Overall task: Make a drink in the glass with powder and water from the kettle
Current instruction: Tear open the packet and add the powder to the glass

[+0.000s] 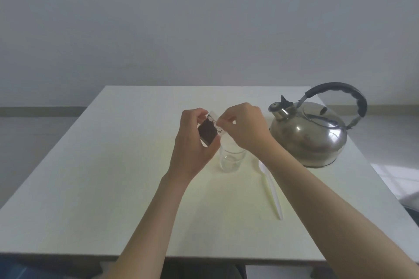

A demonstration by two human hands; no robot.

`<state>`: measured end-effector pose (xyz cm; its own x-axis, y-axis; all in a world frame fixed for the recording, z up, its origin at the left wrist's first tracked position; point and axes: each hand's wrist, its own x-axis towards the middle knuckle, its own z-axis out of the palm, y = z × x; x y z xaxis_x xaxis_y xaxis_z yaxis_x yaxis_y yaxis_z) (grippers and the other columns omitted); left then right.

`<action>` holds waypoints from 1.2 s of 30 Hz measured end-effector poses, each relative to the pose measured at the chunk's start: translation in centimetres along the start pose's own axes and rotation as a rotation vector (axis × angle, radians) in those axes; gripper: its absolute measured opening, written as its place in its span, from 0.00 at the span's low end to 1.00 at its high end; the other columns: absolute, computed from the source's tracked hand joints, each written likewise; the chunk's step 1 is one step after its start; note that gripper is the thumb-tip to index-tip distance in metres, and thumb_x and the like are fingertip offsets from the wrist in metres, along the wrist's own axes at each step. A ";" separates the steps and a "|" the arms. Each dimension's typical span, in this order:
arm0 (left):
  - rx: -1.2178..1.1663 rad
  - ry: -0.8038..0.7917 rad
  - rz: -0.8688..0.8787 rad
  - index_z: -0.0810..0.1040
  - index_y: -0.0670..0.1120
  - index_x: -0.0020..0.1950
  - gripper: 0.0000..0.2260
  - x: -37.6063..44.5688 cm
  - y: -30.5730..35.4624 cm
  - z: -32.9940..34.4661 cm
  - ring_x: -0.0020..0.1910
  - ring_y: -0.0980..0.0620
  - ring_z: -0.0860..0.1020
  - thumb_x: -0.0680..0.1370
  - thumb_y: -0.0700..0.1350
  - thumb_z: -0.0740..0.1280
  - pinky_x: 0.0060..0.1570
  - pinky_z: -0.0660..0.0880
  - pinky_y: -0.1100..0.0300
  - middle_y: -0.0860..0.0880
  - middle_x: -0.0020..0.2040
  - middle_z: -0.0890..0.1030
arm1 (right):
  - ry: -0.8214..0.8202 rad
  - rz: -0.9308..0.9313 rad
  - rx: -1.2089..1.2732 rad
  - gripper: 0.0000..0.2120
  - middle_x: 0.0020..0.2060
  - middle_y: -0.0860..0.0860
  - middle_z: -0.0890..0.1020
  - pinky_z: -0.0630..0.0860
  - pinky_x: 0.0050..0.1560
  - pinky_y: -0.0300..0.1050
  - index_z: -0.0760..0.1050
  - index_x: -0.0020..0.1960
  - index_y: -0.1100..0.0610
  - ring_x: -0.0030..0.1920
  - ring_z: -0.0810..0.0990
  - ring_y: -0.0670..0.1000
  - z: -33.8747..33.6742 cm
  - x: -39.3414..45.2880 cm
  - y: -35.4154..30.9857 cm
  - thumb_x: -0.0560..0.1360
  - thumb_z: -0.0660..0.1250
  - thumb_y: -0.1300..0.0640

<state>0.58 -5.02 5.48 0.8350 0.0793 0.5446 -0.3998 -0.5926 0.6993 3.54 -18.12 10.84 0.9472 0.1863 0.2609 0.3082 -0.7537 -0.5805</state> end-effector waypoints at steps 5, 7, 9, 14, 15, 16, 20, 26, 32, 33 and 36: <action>0.021 0.083 -0.058 0.74 0.50 0.43 0.11 0.3 0.5 -0.3 0.45 0.63 0.72 0.69 0.55 0.69 0.43 0.67 0.73 0.55 0.45 0.73 | -0.024 0.132 0.119 0.06 0.36 0.52 0.84 0.73 0.37 0.42 0.83 0.41 0.57 0.40 0.81 0.52 -0.2 -0.4 0.9 0.70 0.68 0.57; -0.042 0.113 -0.219 0.76 0.48 0.36 0.13 0.9 0.9 -0.6 0.36 0.62 0.75 0.71 0.57 0.67 0.39 0.69 0.67 0.56 0.35 0.77 | -0.008 0.134 0.150 0.06 0.34 0.50 0.83 0.73 0.37 0.42 0.83 0.41 0.58 0.39 0.80 0.51 -0.2 -0.7 0.7 0.71 0.68 0.56; -0.114 0.033 -0.383 0.79 0.45 0.33 0.16 1.5 1.3 -0.8 0.32 0.61 0.79 0.71 0.57 0.69 0.38 0.75 0.62 0.56 0.28 0.80 | 0.012 0.111 0.141 0.07 0.31 0.48 0.79 0.70 0.34 0.39 0.82 0.40 0.58 0.36 0.77 0.50 0.0 -1.1 0.3 0.71 0.68 0.55; -0.268 -0.136 -0.554 0.83 0.42 0.38 0.12 1.7 1.8 -1.4 0.34 0.53 0.84 0.73 0.49 0.69 0.36 0.79 0.60 0.47 0.34 0.85 | 0.052 0.019 0.081 0.09 0.33 0.54 0.83 0.72 0.37 0.46 0.80 0.38 0.60 0.37 0.79 0.55 1.0 -1.8 -0.4 0.72 0.66 0.56; -0.296 -0.168 -0.573 0.83 0.42 0.39 0.10 1.8 1.8 -1.6 0.35 0.53 0.84 0.74 0.47 0.68 0.36 0.79 0.60 0.46 0.35 0.85 | 0.054 0.003 0.078 0.09 0.33 0.54 0.83 0.73 0.38 0.47 0.80 0.38 0.60 0.38 0.79 0.55 1.2 -2.0 -0.4 0.72 0.66 0.56; -0.322 -0.199 -0.590 0.84 0.42 0.39 0.09 1.9 1.8 -1.9 0.36 0.52 0.85 0.74 0.46 0.68 0.36 0.79 0.61 0.46 0.36 0.85 | 0.056 -0.008 0.076 0.09 0.33 0.54 0.83 0.73 0.38 0.48 0.79 0.38 0.60 0.37 0.79 0.56 1.4 -2.1 -0.3 0.72 0.66 0.56; -0.411 -0.284 -0.655 0.83 0.43 0.38 0.08 2.2 1.8 -2.8 0.38 0.52 0.85 0.74 0.40 0.67 0.39 0.81 0.60 0.48 0.34 0.85 | 0.035 -0.050 0.045 0.08 0.31 0.50 0.80 0.69 0.36 0.44 0.79 0.37 0.59 0.35 0.77 0.53 1.5 -2.2 -0.4 0.70 0.70 0.55; -0.239 -0.199 -0.527 0.81 0.48 0.34 0.08 2.4 1.6 -3.4 0.37 0.56 0.84 0.73 0.46 0.69 0.34 0.72 0.64 0.48 0.34 0.85 | -0.040 -0.020 0.259 0.06 0.30 0.44 0.79 0.66 0.31 0.30 0.80 0.39 0.56 0.28 0.72 0.36 1.0 -2.0 -0.7 0.68 0.73 0.54; -0.255 -0.213 -0.473 0.79 0.41 0.33 0.11 2.8 1.4 -3.0 0.27 0.55 0.79 0.71 0.47 0.71 0.43 0.75 0.62 0.48 0.30 0.82 | -0.063 0.038 0.321 0.06 0.34 0.50 0.84 0.69 0.34 0.28 0.82 0.40 0.57 0.34 0.78 0.40 0.5 -1.9 -0.6 0.67 0.73 0.55; -0.264 -0.219 -0.469 0.79 0.40 0.33 0.12 2.9 1.4 -2.7 0.27 0.56 0.78 0.72 0.47 0.71 0.43 0.74 0.61 0.46 0.31 0.82 | -0.068 0.051 0.327 0.06 0.34 0.50 0.84 0.70 0.35 0.29 0.82 0.40 0.57 0.36 0.80 0.43 0.3 -1.9 -0.6 0.67 0.73 0.55; -0.321 -0.220 -0.470 0.76 0.40 0.31 0.14 3.2 1.5 -2.0 0.27 0.56 0.75 0.72 0.47 0.71 0.41 0.73 0.62 0.46 0.29 0.79 | -0.074 0.078 0.342 0.03 0.33 0.50 0.84 0.70 0.33 0.27 0.82 0.39 0.57 0.39 0.82 0.47 -0.3 -1.8 -0.5 0.68 0.72 0.57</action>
<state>1.90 -4.03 9.18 0.9945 0.0863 0.0595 -0.0352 -0.2602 0.9649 1.67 -18.29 10.91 0.9691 0.1907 0.1562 0.2342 -0.5153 -0.8244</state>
